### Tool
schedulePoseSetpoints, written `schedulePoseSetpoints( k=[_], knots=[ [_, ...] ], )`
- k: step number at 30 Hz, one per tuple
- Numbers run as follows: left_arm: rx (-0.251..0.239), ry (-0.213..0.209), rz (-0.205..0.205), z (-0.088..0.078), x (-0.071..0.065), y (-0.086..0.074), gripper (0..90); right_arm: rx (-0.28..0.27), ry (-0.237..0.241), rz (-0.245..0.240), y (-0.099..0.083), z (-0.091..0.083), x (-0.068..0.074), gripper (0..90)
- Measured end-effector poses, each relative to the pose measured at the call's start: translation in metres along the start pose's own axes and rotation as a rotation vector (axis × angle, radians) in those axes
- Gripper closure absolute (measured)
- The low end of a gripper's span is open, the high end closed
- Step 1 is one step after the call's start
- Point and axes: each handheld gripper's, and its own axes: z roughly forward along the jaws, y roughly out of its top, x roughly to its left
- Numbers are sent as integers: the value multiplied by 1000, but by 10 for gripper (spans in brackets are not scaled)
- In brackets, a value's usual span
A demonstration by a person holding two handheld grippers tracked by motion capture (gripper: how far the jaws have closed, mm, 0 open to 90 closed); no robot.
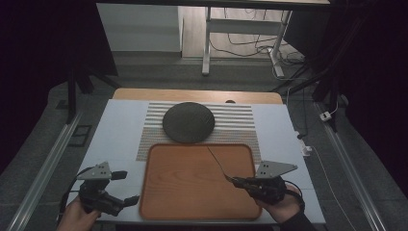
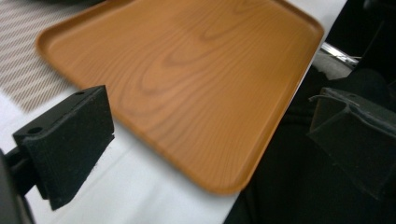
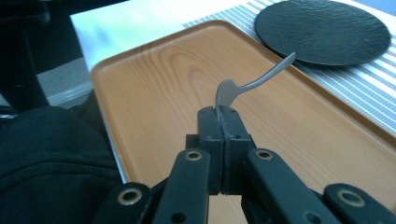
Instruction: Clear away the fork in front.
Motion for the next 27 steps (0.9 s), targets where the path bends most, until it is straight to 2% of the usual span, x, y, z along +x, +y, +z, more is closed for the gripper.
schedulePoseSetpoints(
  k=[5, 11, 15, 21, 27],
  knots=[
    [1, -33, 41, 16, 1, 17, 0, -2, 40, -5, 2, 4, 4, 890],
    [42, -55, 109, 40, -2, 38, 0, -3, 95, -19, 6, 10, 8, 890],
    [47, -76, 146, 55, -3, 52, 0, 0, 130, -34, 10, 15, 11, 891],
    [75, -96, 178, 75, -5, 69, 0, -3, 192, -51, 14, 21, 13, 890],
    [104, -98, 209, 87, -7, 85, 0, -14, 251, -55, 18, 27, 17, 891]
  ],
)
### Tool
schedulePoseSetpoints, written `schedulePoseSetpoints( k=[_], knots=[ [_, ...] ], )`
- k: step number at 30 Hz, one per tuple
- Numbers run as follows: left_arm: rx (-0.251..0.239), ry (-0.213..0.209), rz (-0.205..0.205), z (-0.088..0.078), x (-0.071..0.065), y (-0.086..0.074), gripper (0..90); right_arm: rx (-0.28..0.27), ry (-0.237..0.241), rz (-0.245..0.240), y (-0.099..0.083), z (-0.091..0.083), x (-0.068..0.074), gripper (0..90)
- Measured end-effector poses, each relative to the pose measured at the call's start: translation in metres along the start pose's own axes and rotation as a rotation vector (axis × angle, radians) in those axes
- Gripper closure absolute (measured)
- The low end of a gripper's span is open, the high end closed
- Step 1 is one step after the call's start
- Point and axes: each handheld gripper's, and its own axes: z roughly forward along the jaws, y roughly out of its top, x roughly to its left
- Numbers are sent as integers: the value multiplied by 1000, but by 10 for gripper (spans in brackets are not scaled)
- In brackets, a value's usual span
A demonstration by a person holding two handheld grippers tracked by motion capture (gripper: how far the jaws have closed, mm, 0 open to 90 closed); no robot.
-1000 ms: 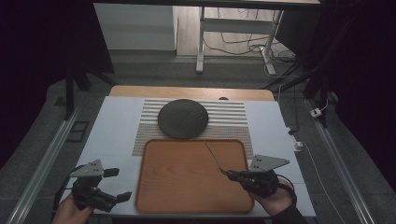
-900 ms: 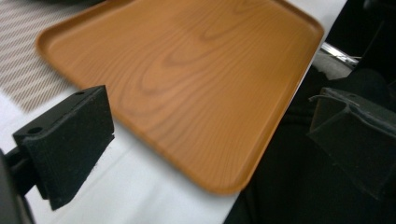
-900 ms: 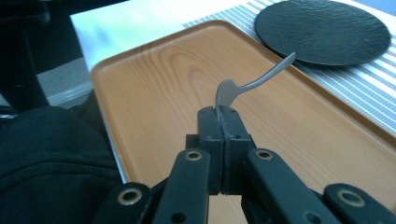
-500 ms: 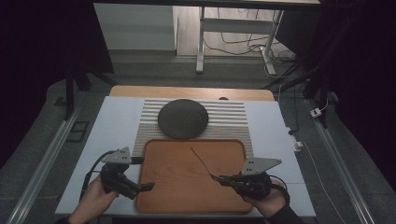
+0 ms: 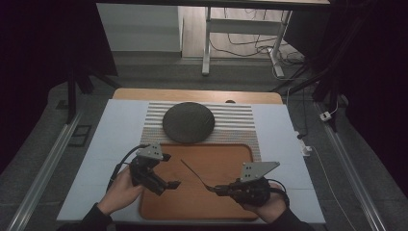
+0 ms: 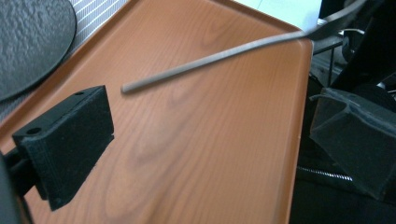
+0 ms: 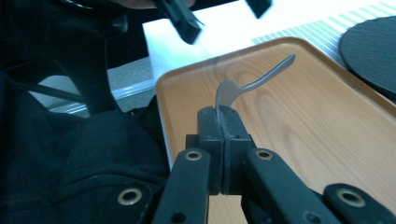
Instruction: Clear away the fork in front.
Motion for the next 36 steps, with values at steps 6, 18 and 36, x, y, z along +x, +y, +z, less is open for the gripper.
schedulePoseSetpoints(
  k=[6, 18, 36],
  knots=[
    [79, 2, 80, 16, 0, 12, 3, -5, 40, -12, 5, 6, 2, 891],
    [185, -22, 212, 36, -7, 14, 147, -10, 96, -26, 7, 7, 5, 891],
    [221, -129, 333, 33, -14, 13, 620, 27, 153, -48, 8, 10, 7, 891]
  ],
)
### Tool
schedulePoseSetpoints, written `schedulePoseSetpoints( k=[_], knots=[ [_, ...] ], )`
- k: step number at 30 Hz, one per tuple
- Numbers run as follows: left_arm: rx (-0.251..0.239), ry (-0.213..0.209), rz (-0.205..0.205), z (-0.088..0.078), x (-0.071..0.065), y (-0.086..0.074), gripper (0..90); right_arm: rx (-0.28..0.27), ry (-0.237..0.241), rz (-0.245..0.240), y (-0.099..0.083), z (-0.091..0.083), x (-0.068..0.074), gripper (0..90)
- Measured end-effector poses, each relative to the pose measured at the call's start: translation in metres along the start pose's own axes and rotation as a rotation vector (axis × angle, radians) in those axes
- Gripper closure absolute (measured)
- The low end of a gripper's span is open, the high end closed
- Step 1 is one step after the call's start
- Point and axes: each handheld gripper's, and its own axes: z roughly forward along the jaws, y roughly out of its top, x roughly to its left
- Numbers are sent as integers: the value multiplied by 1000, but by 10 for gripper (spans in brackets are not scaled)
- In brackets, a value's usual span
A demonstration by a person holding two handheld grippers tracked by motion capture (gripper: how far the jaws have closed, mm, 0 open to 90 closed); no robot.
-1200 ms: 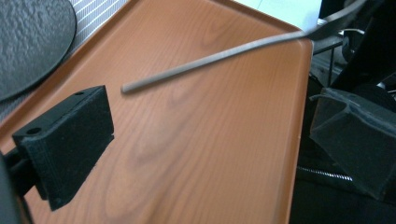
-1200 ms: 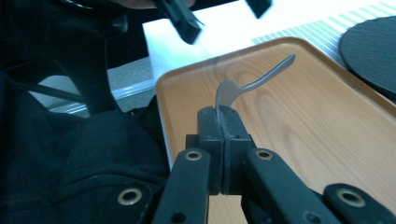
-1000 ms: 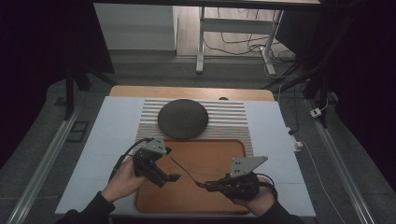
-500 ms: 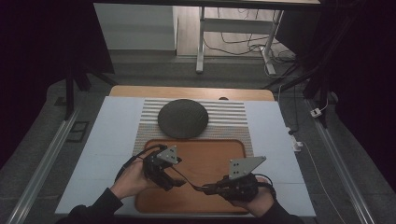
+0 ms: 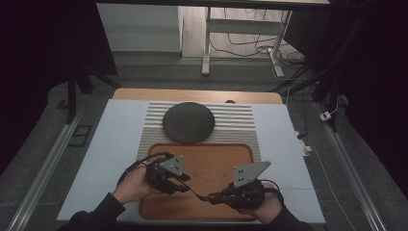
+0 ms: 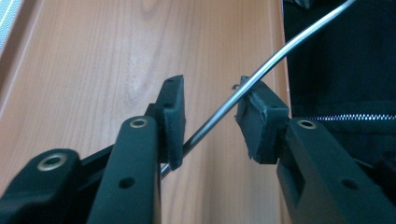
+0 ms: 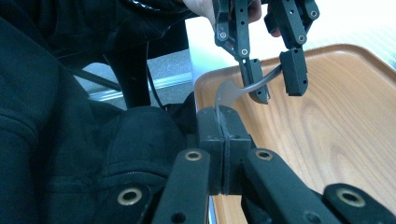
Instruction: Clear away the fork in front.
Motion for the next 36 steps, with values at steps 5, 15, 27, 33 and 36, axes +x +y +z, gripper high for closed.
schedulePoseSetpoints(
  k=[5, 15, 27, 33, 36],
  knots=[
    [20, -13, 32, 3, -3, 0, 657, 11, 16, 2, 0, 1, -1, 890],
    [70, -39, 147, 7, -11, 2, 793, -38, -11, 18, -2, -6, -6, 812],
    [35, -80, 89, 2, -7, 3, 857, -116, -171, 135, -4, -15, -20, 601],
    [28, -82, 39, 0, -6, 1, 857, -114, -252, 133, -4, -14, -20, 463],
    [30, -81, -1, 1, -6, -1, 857, -103, -321, 135, -5, -17, -20, 405]
  ],
)
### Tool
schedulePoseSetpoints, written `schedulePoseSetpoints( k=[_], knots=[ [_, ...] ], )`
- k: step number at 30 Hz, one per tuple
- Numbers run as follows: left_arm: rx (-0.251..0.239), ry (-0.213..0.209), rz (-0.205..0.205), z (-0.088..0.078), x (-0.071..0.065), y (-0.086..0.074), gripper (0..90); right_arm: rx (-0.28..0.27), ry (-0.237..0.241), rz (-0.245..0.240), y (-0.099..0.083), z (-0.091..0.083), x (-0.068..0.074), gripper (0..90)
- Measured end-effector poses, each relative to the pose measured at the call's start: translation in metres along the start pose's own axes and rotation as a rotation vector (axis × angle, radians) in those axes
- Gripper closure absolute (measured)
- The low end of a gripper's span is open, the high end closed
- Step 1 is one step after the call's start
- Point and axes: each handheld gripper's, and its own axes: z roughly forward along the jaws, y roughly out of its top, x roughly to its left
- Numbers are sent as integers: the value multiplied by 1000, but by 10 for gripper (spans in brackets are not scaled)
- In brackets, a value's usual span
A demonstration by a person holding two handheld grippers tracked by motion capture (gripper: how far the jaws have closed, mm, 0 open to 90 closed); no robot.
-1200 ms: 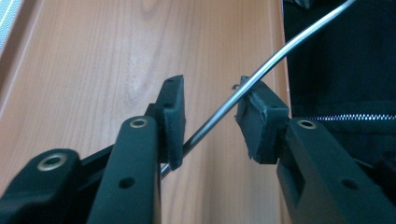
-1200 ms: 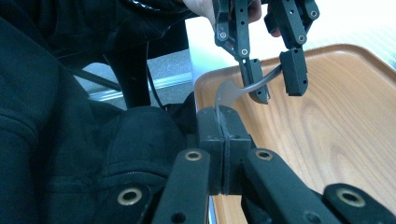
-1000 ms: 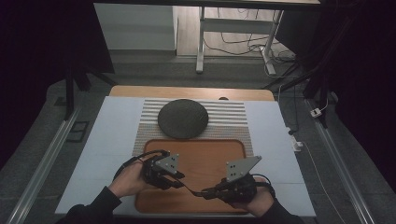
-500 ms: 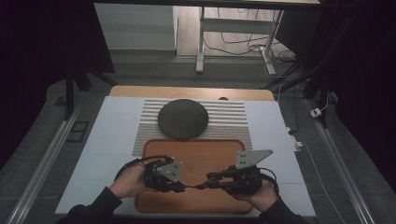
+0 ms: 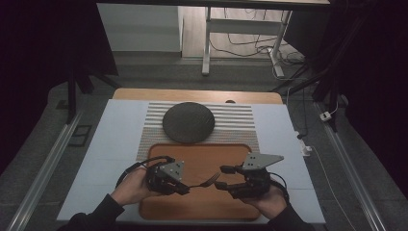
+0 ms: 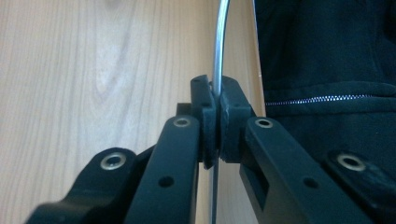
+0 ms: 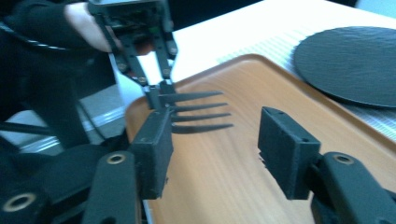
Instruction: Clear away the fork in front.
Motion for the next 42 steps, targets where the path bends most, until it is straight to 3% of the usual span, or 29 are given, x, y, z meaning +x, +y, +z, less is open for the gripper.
schedulePoseSetpoints(
  k=[4, 12, 17, 21, 25, 31, 36, 39, 42],
  knots=[
    [-5, 6, -77, -2, 0, -4, 857, 14, -40, 18, -3, -1, -2, 357],
    [40, 64, -171, 0, -4, -11, 856, 48, -91, 28, -8, -4, 0, 211],
    [47, 94, -273, 1, -4, -22, 856, 80, -136, 31, -13, -11, 2, 119],
    [64, 124, -378, 2, 0, -33, 856, 81, -182, 54, -18, -19, 3, 56],
    [64, 163, -500, 6, 5, -41, 856, 73, -203, 66, -24, -28, 4, 45],
    [64, 196, -623, 12, 8, -47, 855, 74, -251, 87, -35, -42, 6, 31],
    [86, 203, -707, 19, 13, -54, 854, 74, -282, 109, -42, -52, 7, 31],
    [124, 196, -729, 25, 15, -57, 851, 73, -294, 123, -46, -57, 7, 31],
    [110, 187, -754, 25, 17, -58, 847, 81, -300, 130, -49, -59, 8, 31]
  ],
)
